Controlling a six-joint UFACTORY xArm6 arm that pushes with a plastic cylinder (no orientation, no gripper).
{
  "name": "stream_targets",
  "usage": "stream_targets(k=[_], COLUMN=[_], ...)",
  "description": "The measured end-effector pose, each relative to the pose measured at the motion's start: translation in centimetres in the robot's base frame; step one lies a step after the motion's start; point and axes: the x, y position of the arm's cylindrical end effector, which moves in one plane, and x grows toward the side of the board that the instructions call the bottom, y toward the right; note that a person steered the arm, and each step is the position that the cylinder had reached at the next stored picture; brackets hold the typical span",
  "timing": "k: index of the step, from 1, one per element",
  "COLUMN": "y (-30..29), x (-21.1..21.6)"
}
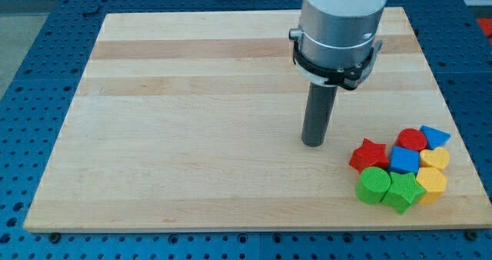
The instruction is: Separate the red circle from the group of blocks
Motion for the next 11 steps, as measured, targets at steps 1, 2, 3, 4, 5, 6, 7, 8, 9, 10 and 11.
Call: stream_targets(k=[1, 2, 3, 4, 5, 6, 7, 8, 9, 10, 11], y=[-1.5, -1.3, 3.7, 12.4, 20.9, 26.5, 26.5, 26.5, 26.5, 26.5, 26.5], x=[-3.7, -8.9, -13.2, -14.8, -13.9, -11.6, -10.7, -5.8, -3.3, -2.8, -1.2])
